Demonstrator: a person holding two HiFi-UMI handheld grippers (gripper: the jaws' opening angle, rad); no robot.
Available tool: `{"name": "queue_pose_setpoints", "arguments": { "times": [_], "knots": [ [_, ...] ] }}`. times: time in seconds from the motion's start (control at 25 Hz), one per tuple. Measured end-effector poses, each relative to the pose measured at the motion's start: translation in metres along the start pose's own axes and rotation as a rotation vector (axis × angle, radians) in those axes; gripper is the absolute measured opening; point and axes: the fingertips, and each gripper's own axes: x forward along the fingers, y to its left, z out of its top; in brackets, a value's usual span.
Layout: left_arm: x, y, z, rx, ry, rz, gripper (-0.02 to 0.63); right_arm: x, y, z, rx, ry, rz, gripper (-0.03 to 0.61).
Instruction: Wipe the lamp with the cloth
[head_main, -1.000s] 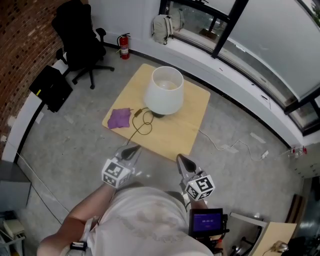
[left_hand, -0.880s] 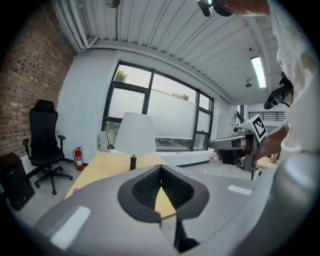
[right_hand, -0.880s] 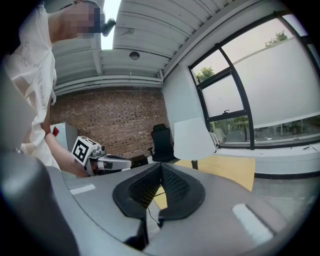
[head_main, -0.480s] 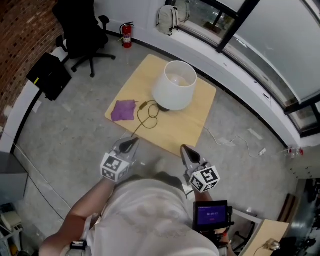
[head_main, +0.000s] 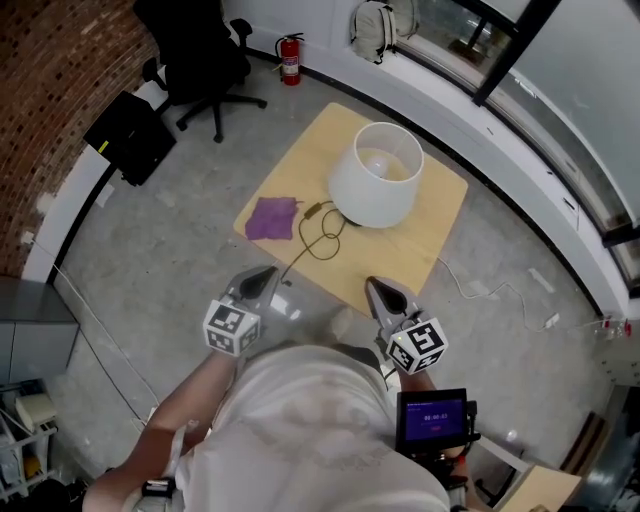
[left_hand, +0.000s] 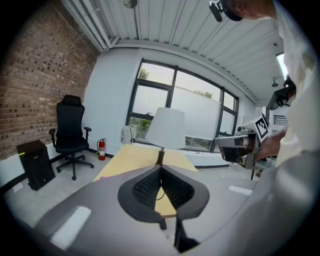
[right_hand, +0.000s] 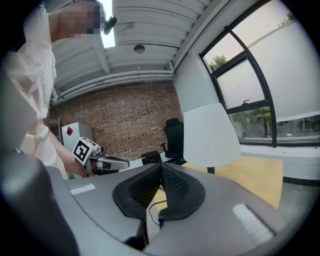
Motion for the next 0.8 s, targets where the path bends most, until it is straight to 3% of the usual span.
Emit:
{"name": "queue_pose_setpoints", "arguments": {
  "times": [0.32,0.52,0.8],
  "knots": [
    [0.058,-0.002,0.014,0.064,0.052,0.004,0.002,-0.003,-0.061,-0.006,0.07,-0.037,-0.02,0.014],
    [0.088,0.017,0.004,-0.041,0.101,0.086,0.002,-0.011,-0.097,-0.008,0.093,-0.057,-0.018,0.014],
    [0.105,0.055,-0.015,-0.066,0.189,0.192,0.002,-0.017,-0.134,-0.002,0.095,-0.068,-0.018,0.014]
  ]
}}
